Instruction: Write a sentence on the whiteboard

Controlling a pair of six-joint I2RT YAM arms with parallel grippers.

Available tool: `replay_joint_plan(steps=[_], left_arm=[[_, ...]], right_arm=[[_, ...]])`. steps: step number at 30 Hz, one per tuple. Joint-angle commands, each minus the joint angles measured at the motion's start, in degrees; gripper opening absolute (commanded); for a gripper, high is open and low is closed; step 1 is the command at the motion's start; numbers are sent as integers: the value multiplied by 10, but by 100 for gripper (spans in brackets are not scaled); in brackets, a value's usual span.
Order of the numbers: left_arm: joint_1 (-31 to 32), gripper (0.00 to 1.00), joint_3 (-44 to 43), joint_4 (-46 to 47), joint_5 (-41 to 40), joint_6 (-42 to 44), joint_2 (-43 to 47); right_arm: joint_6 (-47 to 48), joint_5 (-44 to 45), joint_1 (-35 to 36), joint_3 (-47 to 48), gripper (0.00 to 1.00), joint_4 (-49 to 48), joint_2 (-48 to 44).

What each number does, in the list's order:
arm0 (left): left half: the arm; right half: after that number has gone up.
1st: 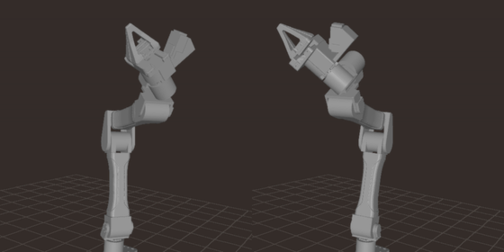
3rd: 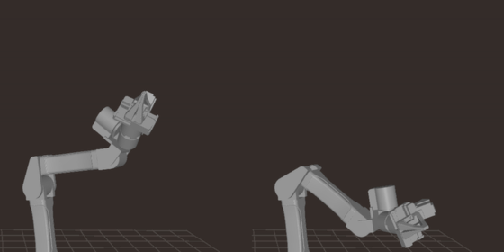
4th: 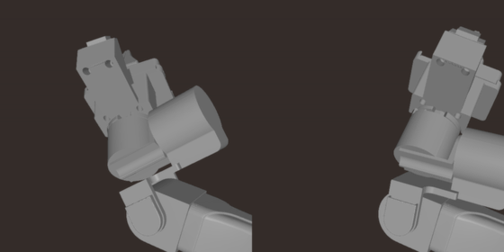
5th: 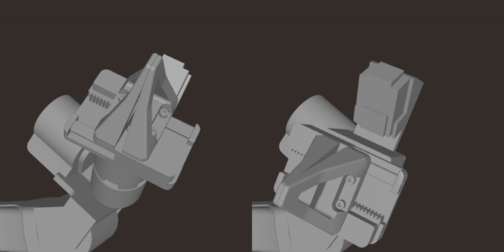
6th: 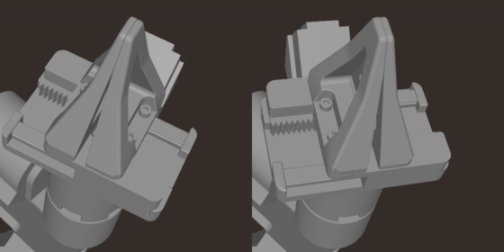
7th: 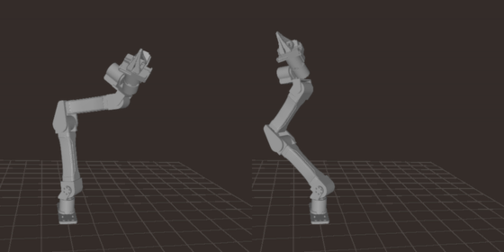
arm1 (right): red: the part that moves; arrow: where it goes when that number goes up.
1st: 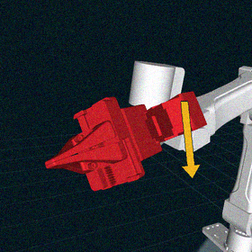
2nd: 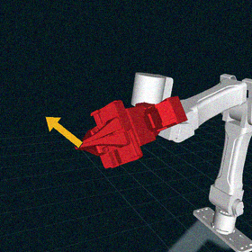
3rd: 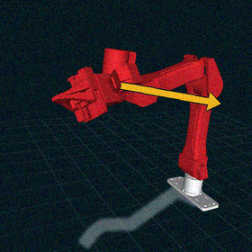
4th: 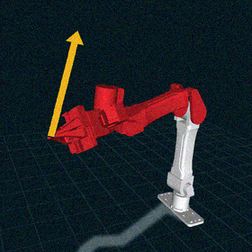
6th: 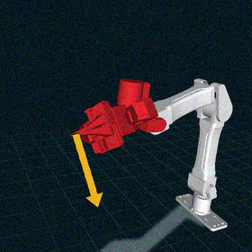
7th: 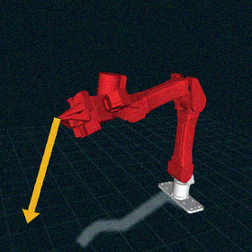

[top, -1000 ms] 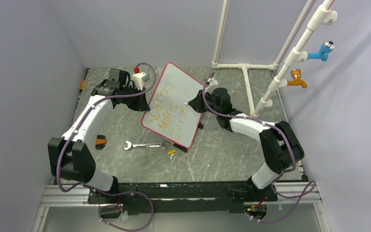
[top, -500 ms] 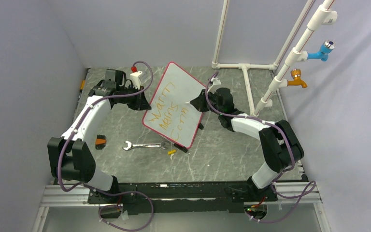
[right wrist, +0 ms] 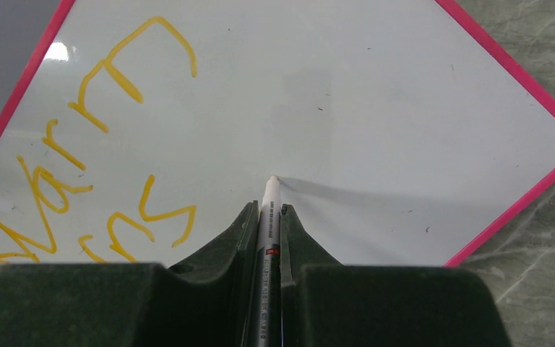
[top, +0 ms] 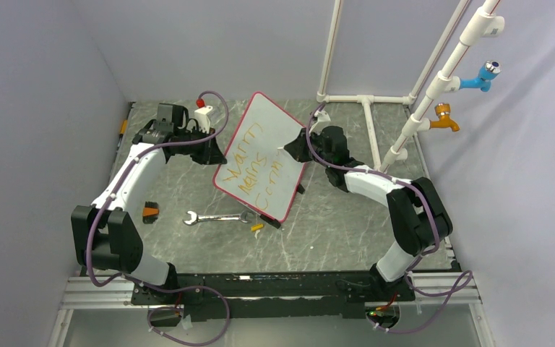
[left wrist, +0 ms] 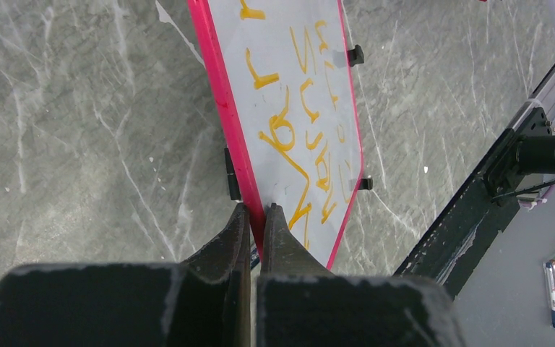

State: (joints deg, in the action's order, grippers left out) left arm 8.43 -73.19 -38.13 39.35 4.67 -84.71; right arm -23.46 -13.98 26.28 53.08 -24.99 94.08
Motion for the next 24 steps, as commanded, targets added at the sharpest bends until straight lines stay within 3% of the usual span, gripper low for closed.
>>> replay_joint_plan(steps=[1, 14, 24], left_arm=[[7, 0, 1, 27, 55, 17, 24], [7, 0, 3, 31, 53, 14, 29], [7, 0, 3, 31, 50, 14, 33]], right_arm=[[9, -7, 2, 17, 0, 1, 1], [13, -26, 20, -23, 0, -1, -27], [18, 25, 22, -56, 0, 25, -49]])
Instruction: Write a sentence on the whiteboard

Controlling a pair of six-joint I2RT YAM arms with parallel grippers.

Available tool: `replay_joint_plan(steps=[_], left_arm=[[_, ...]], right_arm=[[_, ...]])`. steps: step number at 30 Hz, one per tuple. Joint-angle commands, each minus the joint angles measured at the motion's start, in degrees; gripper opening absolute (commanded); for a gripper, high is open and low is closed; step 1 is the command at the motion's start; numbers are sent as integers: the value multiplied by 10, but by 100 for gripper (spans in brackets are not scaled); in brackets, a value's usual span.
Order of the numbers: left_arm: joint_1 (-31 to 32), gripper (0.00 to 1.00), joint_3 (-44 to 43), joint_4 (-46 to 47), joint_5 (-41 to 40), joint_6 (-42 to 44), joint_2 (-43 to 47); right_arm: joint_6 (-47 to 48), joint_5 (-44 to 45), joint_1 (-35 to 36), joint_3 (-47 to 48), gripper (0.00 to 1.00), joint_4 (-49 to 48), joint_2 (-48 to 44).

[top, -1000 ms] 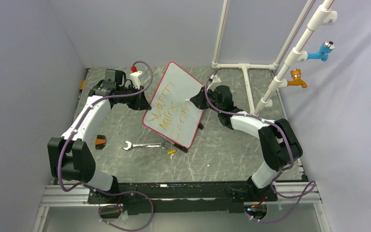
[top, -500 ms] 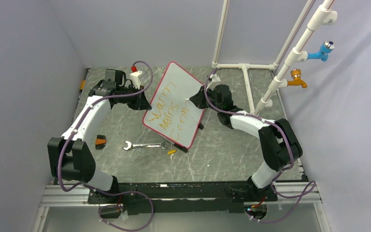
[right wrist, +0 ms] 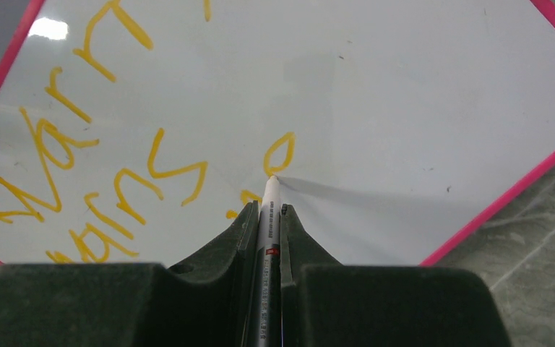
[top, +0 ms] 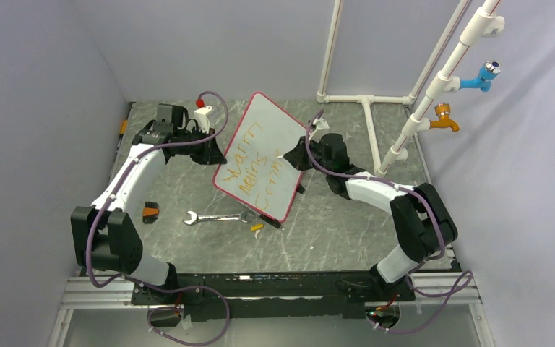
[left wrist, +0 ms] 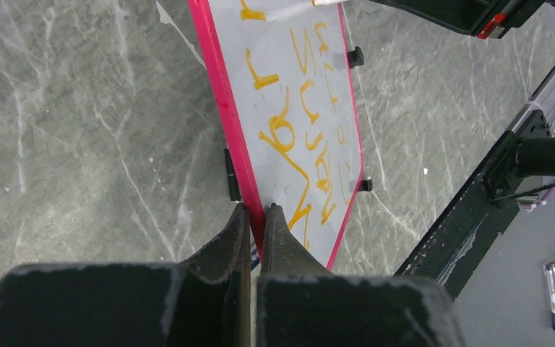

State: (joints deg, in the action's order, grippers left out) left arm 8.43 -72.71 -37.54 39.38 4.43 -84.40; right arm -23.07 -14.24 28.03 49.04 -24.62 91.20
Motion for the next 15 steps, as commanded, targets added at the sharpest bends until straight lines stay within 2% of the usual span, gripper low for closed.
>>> replay_joint_plan(steps=[1, 7, 15], left_arm=[[7, 0, -2, 24, 49, 17, 30], [7, 0, -2, 24, 46, 18, 31], [7, 0, -2, 22, 44, 20, 31]], right_arm=[[14, 35, 5, -17, 0, 25, -21], [22, 91, 4, -9, 0, 53, -22], [42, 117, 1, 35, 0, 76, -29]])
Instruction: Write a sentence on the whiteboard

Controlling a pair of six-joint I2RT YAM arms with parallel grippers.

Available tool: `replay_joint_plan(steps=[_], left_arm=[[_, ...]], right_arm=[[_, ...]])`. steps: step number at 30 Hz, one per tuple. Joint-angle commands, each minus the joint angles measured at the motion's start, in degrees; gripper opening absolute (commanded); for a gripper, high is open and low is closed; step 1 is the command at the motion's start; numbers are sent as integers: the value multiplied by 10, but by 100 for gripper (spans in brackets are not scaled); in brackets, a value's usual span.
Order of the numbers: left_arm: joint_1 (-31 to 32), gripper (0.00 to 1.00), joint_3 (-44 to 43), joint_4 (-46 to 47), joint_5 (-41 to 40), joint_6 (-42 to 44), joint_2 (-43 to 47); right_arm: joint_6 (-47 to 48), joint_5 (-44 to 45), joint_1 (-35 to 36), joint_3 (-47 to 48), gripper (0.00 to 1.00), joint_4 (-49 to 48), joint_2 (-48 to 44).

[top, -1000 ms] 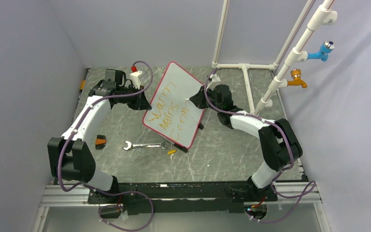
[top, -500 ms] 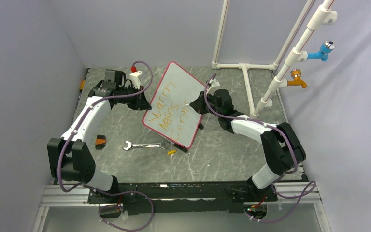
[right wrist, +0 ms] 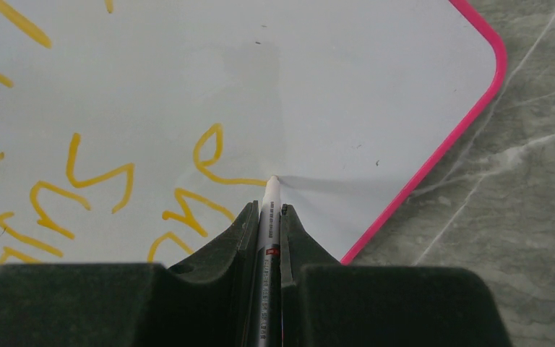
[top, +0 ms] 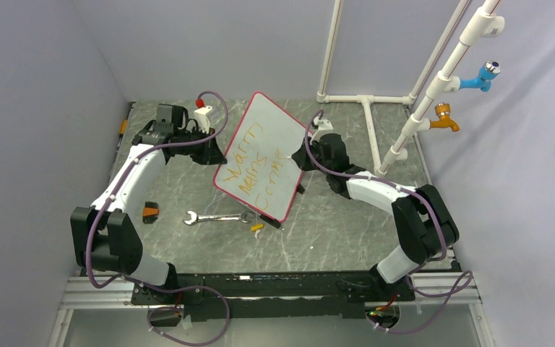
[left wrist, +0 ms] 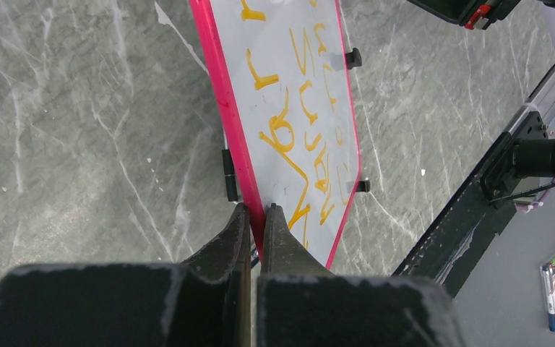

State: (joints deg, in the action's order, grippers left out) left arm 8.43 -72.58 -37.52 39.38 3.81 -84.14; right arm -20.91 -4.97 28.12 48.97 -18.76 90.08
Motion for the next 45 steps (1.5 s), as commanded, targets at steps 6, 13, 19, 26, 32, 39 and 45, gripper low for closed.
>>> replay_joint_plan(steps=[6, 13, 19, 26, 32, 39, 45], left_arm=[[7, 0, -2, 23, 42, 26, 32], [7, 0, -2, 22, 42, 27, 32], [7, 0, -3, 22, 41, 26, 32], [7, 0, -2, 21, 40, 27, 32], [7, 0, -2, 22, 39, 27, 31], [7, 0, -2, 22, 39, 27, 33], [7, 0, -1, 24, 40, 25, 32]], right_arm=[[15, 22, 0, 53, 0, 13, -47], [15, 20, -9, 88, 0, 13, -27], [14, 11, -15, 102, 0, 10, 4], [8, -7, -15, 104, 0, 7, 22], [8, -23, -15, 98, 0, 6, 22], [0, -42, -13, 79, 0, 4, 15], [-5, -45, -10, 44, 0, 5, 4]])
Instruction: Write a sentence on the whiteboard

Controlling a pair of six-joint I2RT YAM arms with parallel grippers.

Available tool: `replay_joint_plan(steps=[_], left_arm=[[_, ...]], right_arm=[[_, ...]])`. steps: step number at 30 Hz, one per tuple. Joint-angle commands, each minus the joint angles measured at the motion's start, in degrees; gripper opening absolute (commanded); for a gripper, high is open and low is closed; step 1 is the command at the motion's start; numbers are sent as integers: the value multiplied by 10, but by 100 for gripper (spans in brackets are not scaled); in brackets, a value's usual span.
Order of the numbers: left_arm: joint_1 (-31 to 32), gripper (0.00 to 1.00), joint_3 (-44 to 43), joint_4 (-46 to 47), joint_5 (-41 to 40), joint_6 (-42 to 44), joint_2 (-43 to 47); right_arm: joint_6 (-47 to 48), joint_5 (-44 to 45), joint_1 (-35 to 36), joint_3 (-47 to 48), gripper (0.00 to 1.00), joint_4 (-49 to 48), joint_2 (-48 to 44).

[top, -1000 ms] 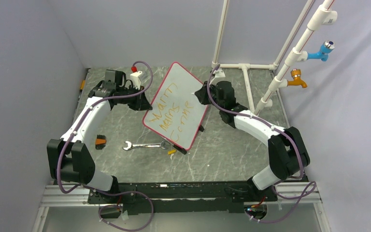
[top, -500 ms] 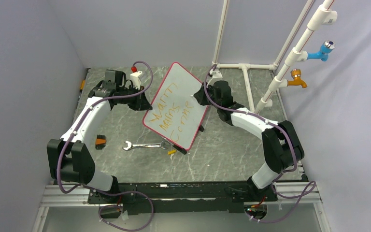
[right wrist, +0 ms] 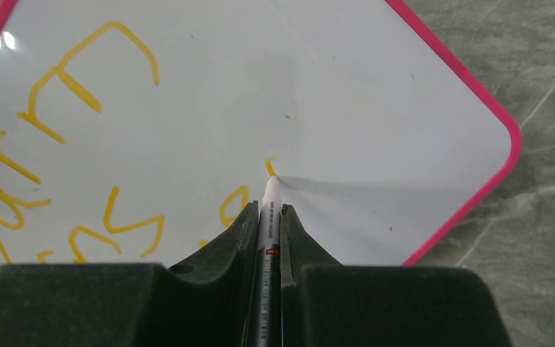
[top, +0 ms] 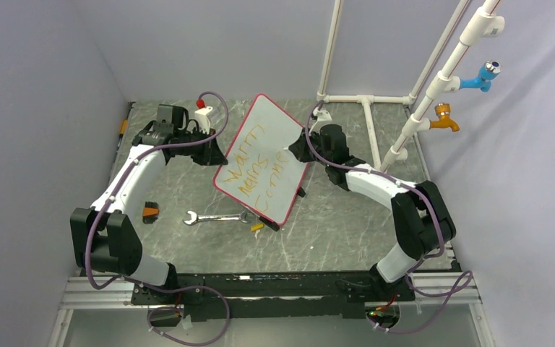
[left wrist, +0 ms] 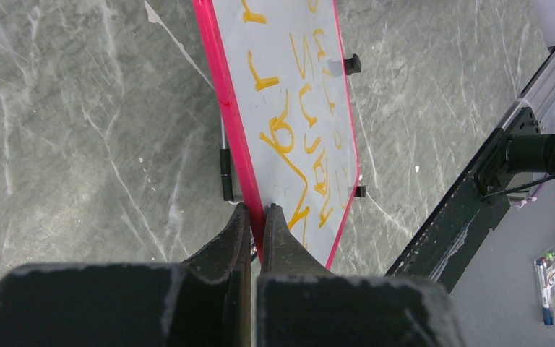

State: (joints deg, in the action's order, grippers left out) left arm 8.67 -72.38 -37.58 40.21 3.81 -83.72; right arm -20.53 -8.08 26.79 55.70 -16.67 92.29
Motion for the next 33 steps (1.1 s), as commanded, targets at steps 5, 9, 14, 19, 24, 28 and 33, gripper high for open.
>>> replay_joint_plan(steps=[5, 9, 14, 19, 24, 28, 33], left_arm=[[5, 0, -2, 25, 31, 25, 30], [5, 0, -2, 26, 30, 24, 29], [5, 0, -1, 26, 29, 25, 29], [5, 0, -2, 24, 29, 26, 28], [5, 0, -3, 23, 28, 27, 27], [5, 0, -4, 24, 27, 26, 28], [5, 0, -2, 24, 27, 26, 28]], right_arm=[[-3, 4, 3, -38, 0, -7, -34], [6, 29, 2, -24, 0, 7, -30], [22, 62, 2, 11, 0, 27, -6], [29, 68, 0, 37, 0, 32, 13], [32, 67, 0, 46, 0, 41, 3], [31, 65, 0, 27, 0, 44, -33], [38, 61, 0, 20, 0, 50, -72]])
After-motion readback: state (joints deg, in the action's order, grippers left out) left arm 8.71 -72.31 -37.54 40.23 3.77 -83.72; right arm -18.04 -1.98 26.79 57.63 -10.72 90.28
